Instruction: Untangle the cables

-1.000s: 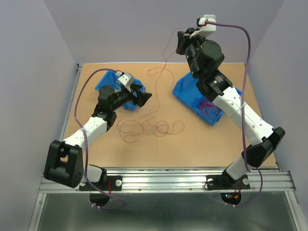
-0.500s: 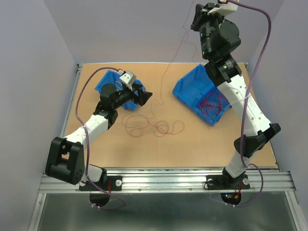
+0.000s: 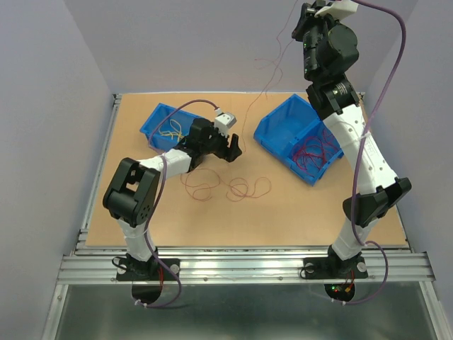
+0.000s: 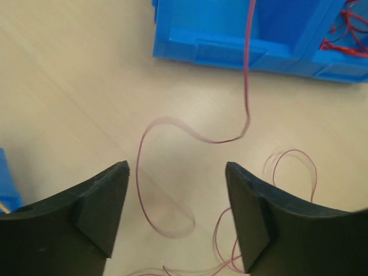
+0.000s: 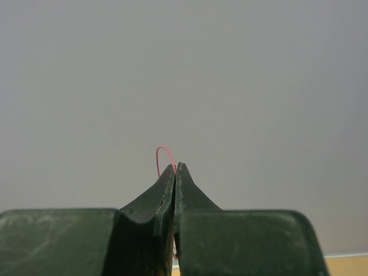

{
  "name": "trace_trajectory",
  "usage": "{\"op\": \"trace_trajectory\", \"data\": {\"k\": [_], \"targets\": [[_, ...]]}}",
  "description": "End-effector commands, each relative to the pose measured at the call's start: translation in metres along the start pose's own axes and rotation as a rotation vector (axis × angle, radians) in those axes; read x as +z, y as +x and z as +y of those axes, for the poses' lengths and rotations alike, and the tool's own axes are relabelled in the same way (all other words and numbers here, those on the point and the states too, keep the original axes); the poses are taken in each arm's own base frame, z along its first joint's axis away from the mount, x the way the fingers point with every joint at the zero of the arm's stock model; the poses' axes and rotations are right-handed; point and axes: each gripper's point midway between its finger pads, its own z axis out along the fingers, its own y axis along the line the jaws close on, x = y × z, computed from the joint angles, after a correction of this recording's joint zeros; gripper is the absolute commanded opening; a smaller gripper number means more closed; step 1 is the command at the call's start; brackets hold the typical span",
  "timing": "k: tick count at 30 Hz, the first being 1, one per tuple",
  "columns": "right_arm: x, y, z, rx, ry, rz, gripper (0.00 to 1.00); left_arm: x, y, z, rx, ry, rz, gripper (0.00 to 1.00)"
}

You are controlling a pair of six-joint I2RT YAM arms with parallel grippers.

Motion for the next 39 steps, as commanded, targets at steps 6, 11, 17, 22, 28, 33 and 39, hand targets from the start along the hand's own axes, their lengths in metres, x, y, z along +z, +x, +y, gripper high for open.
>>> {"op": "trace_trajectory", "data": {"k": [6, 11, 17, 22, 28, 33, 39], "targets": [[-0.015, -0.068, -0.019, 0.009, 0.06, -0.127, 0.01, 0.019, 0.009, 0.006, 0.028, -0.06, 0.111, 0.53], [-0.022, -0.09, -0.028, 0.018, 0.079, -0.163, 0.0, 0.023, 0.01, 0.005, 0.026, -0.042, 0.129, 0.45], [-0.019, -0.091, -0.033, -0.005, 0.102, -0.172, 0.01, 0.016, 0.003, 0.001, 0.041, -0.041, 0.105, 0.52], [-0.011, -0.086, -0.043, -0.021, 0.13, -0.174, 0.01, 0.015, 0.001, -0.004, 0.046, -0.015, 0.097, 0.56], [0.001, -0.083, -0.053, -0.038, 0.148, -0.186, 0.01, 0.018, 0.002, -0.012, 0.047, 0.04, 0.101, 0.62], [0.011, -0.086, -0.058, -0.039, 0.148, -0.213, 0.0, 0.013, -0.002, -0.02, 0.054, 0.074, 0.081, 0.64], [0.025, -0.074, -0.058, -0.043, 0.141, -0.22, 0.01, 0.014, -0.001, -0.023, 0.053, 0.094, 0.083, 0.65]]}}
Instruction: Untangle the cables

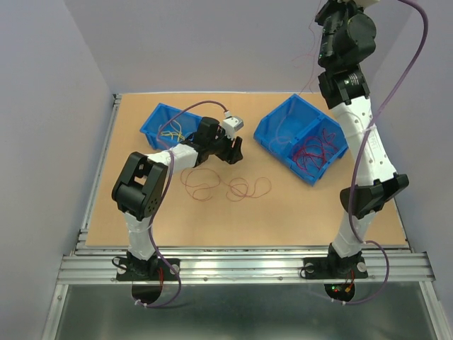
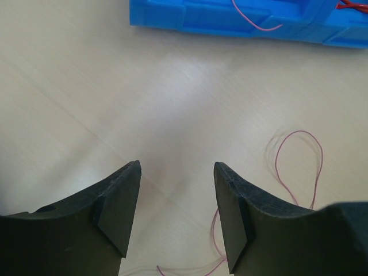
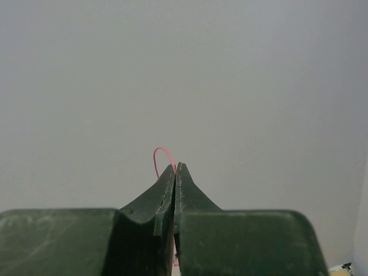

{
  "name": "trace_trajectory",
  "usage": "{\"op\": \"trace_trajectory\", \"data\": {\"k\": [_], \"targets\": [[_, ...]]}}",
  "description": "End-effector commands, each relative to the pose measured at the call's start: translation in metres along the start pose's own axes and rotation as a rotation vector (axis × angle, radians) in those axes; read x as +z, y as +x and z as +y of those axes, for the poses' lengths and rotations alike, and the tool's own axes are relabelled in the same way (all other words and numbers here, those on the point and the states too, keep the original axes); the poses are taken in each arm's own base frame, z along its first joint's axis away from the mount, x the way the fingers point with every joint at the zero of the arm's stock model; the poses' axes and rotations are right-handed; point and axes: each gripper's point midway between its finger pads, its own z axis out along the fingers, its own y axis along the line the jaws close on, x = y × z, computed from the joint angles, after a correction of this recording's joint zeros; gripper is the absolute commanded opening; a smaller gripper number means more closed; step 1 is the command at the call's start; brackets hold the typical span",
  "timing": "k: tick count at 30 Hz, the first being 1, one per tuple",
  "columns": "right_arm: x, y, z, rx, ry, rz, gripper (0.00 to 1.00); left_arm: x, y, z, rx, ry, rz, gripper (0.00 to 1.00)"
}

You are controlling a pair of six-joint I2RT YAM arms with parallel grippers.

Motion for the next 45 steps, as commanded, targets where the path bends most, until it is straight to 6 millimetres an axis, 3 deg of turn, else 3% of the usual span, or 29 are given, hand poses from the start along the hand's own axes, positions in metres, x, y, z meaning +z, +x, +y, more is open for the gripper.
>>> {"op": "trace_trajectory", "data": {"k": [1, 9, 10, 11, 12, 13, 14, 15, 17, 18, 21, 22, 24, 28, 34, 39, 42, 45], "targets": [[0.007, -0.034, -0.003, 0.039, -0.002, -0.102, 0.01, -0.013, -0.032, -0.015, 0.055, 0.047, -0.082, 0.65], [0.006, 0.018, -0.011, 0.017, 0.017, -0.014, 0.0, -0.015, -0.034, -0.021, 0.059, 0.079, -0.088, 0.65], [0.001, 0.008, -0.013, 0.04, 0.014, -0.032, 0.0, -0.014, -0.034, -0.022, 0.059, 0.085, -0.088, 0.65], [-0.004, 0.038, -0.014, 0.019, 0.01, 0.023, 0.01, -0.015, -0.034, -0.025, 0.06, 0.098, -0.089, 0.65], [-0.011, 0.025, -0.016, 0.052, 0.009, -0.007, 0.01, -0.015, -0.034, -0.025, 0.059, 0.105, -0.088, 0.65], [-0.012, 0.049, -0.017, 0.041, 0.01, 0.023, 0.01, -0.015, -0.034, -0.026, 0.059, 0.108, -0.088, 0.65], [-0.021, 0.038, -0.022, 0.055, 0.015, 0.006, 0.01, -0.016, -0.035, -0.027, 0.061, 0.111, -0.091, 0.65], [-0.029, 0.066, -0.026, 0.035, 0.022, 0.045, 0.01, -0.016, -0.034, -0.028, 0.062, 0.114, -0.091, 0.65], [-0.039, 0.068, -0.036, 0.031, 0.05, 0.054, 0.01, -0.016, -0.033, -0.03, 0.063, 0.121, -0.089, 0.65], [-0.046, 0.089, -0.04, 0.008, 0.056, 0.093, 0.01, -0.017, -0.033, -0.03, 0.064, 0.124, -0.089, 0.65], [-0.058, 0.095, -0.05, -0.006, 0.083, 0.108, 0.01, -0.019, -0.034, -0.031, 0.065, 0.126, -0.092, 0.65], [-0.064, 0.11, -0.054, -0.025, 0.085, 0.136, 0.01, -0.02, -0.035, -0.032, 0.067, 0.126, -0.096, 0.65], [-0.072, 0.108, -0.058, -0.024, 0.089, 0.139, 0.01, -0.02, -0.036, -0.031, 0.069, 0.119, -0.097, 0.65], [-0.089, 0.131, -0.062, -0.048, 0.069, 0.196, 0.01, -0.02, -0.036, -0.03, 0.07, 0.116, -0.099, 0.65], [-0.113, 0.196, -0.075, -0.104, 0.098, 0.35, 0.01, -0.02, -0.035, -0.03, 0.072, 0.115, -0.098, 0.65], [-0.13, 0.262, -0.081, -0.144, 0.123, 0.494, 0.01, -0.023, -0.038, -0.031, 0.079, 0.111, -0.106, 0.65], [-0.143, 0.29, -0.088, -0.151, 0.153, 0.564, 0.01, -0.024, -0.038, -0.032, 0.08, 0.111, -0.107, 0.65], [-0.172, 0.335, -0.094, -0.133, 0.189, 0.723, 0.01, -0.023, -0.037, -0.032, 0.08, 0.111, -0.104, 0.65]]}}
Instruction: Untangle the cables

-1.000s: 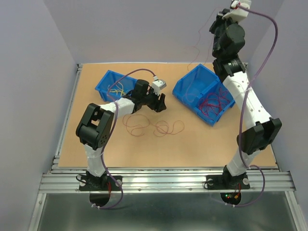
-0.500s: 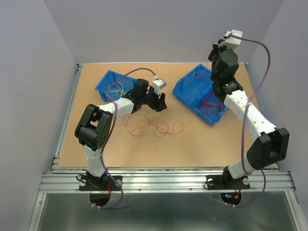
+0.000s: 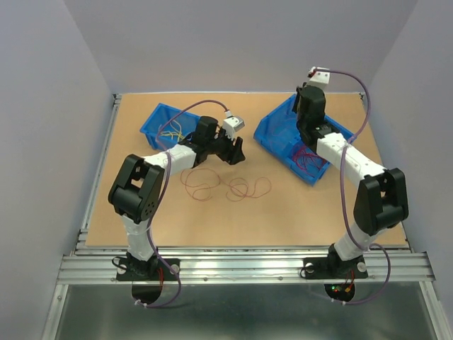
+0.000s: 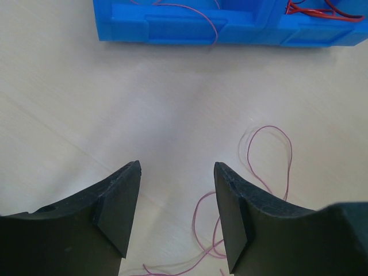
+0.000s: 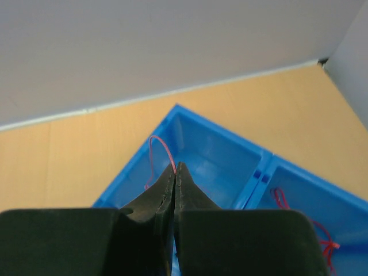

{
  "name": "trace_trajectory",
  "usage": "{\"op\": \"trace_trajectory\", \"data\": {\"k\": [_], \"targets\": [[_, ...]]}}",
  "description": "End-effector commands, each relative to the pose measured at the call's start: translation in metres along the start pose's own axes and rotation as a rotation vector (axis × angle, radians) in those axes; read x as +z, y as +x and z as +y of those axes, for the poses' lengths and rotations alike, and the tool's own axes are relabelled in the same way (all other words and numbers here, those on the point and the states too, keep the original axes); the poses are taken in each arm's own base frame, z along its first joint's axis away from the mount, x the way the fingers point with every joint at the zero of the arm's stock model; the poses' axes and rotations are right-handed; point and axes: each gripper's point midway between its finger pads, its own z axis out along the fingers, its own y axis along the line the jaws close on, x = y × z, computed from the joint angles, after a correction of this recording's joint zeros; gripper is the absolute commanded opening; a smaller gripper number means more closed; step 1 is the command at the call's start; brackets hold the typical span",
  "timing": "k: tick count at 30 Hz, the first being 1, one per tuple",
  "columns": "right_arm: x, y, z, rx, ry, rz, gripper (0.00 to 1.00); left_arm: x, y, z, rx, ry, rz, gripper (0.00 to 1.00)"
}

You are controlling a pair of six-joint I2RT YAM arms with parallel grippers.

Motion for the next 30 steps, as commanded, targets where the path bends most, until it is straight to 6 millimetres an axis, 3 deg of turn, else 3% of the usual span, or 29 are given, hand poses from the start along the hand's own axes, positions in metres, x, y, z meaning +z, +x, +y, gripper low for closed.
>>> {"op": "trace_trajectory", "data": {"k": [1, 4, 7, 8, 11, 14, 15, 20, 21, 24, 27, 29, 30], "targets": [[-0.001, 0.064, -0.006, 0.034, 0.046, 0.186, 0.01, -0.011, -0.027, -0.013, 0.059, 0.016, -0.07, 0.65], [0.005, 0.102, 0.003, 0.016, 0.015, 0.289, 0.01, -0.011, -0.026, -0.013, 0.059, 0.013, -0.068, 0.65], [0.008, 0.134, 0.001, -0.06, 0.041, 0.409, 0.01, -0.014, -0.03, -0.013, 0.065, 0.005, -0.078, 0.65], [0.019, 0.138, 0.006, -0.076, 0.049, 0.421, 0.0, -0.014, -0.03, -0.013, 0.067, 0.005, -0.078, 0.65], [0.022, 0.155, 0.005, -0.113, 0.07, 0.487, 0.01, -0.016, -0.032, -0.013, 0.072, 0.0, -0.084, 0.65], [0.022, 0.148, 0.009, -0.095, 0.053, 0.483, 0.18, -0.016, -0.032, -0.013, 0.073, 0.001, -0.084, 0.65], [0.02, 0.142, 0.01, -0.086, 0.045, 0.476, 0.29, -0.016, -0.032, -0.013, 0.073, 0.003, -0.084, 0.65], [0.009, 0.105, 0.007, -0.062, 0.034, 0.414, 0.45, -0.017, -0.032, -0.014, 0.073, 0.003, -0.085, 0.65], [0.007, 0.1, 0.007, -0.058, 0.032, 0.405, 0.54, -0.017, -0.032, -0.013, 0.072, 0.002, -0.086, 0.65], [-0.007, 0.075, 0.01, -0.015, -0.008, 0.371, 0.61, -0.017, -0.033, -0.013, 0.075, -0.003, -0.087, 0.65], [-0.021, 0.077, 0.019, -0.004, -0.047, 0.382, 0.72, -0.018, -0.034, -0.013, 0.077, -0.005, -0.091, 0.65], [-0.031, 0.075, 0.022, 0.013, -0.06, 0.392, 0.72, -0.02, -0.035, -0.014, 0.081, -0.005, -0.094, 0.65], [-0.041, 0.086, 0.029, 0.009, -0.091, 0.42, 0.71, -0.02, -0.036, -0.014, 0.083, -0.008, -0.096, 0.65]]}}
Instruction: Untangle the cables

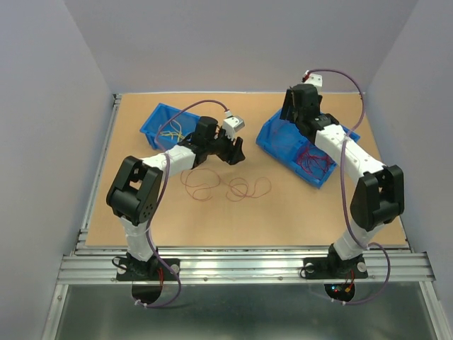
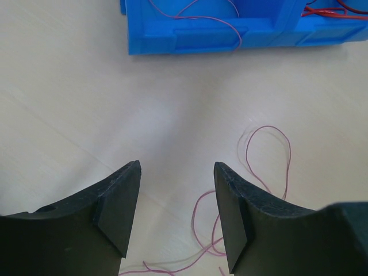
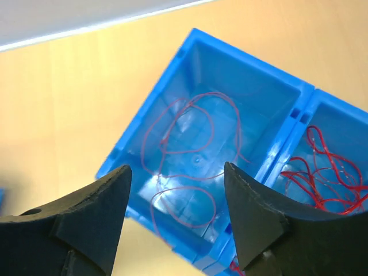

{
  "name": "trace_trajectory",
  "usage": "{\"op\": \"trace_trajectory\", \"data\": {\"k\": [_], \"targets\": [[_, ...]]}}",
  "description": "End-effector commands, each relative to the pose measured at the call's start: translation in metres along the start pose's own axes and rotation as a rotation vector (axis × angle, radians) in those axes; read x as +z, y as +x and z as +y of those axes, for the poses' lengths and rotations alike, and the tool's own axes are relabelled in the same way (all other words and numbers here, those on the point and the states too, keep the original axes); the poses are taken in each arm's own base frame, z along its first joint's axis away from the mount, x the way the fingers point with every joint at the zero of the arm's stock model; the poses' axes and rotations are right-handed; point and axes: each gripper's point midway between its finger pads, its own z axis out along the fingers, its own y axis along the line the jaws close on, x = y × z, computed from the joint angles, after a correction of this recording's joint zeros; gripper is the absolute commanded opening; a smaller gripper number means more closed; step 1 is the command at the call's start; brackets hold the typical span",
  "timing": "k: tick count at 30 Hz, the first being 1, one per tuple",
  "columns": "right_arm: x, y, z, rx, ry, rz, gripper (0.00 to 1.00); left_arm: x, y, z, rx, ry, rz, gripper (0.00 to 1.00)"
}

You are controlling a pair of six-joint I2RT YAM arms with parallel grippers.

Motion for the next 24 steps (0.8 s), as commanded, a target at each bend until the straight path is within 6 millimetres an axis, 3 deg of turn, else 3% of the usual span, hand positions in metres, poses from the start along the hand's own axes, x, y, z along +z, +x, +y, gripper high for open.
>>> {"op": "trace_trajectory", "data": {"k": [1, 2, 4, 7, 12, 16, 24], "targets": [[-0.02, 0.024, 0.02, 0.009, -0.087, 0.049, 0.69, -0.016, -0.034, -0.01, 0.065, 0.004, -0.089, 0.65], [-0.027, 0.026, 0.022, 0.016, -0.104, 0.048, 0.68, -0.017, -0.036, -0.011, 0.067, 0.004, -0.093, 0.65], [-0.034, 0.051, 0.031, -0.018, -0.134, 0.09, 0.65, -0.018, -0.036, -0.011, 0.068, 0.001, -0.096, 0.65], [-0.042, 0.074, 0.043, -0.094, -0.164, 0.118, 0.62, -0.019, -0.038, -0.011, 0.073, -0.004, -0.101, 0.65], [-0.051, 0.09, 0.064, -0.169, -0.191, 0.125, 0.58, -0.021, -0.039, -0.009, 0.073, -0.014, -0.104, 0.65], [-0.042, 0.104, 0.06, -0.212, -0.13, 0.136, 0.49, -0.026, -0.045, -0.006, 0.062, -0.026, -0.127, 0.65], [-0.017, 0.123, 0.05, -0.272, -0.021, 0.152, 0.46, -0.041, -0.055, 0.0, 0.032, -0.034, -0.176, 0.65]]}}
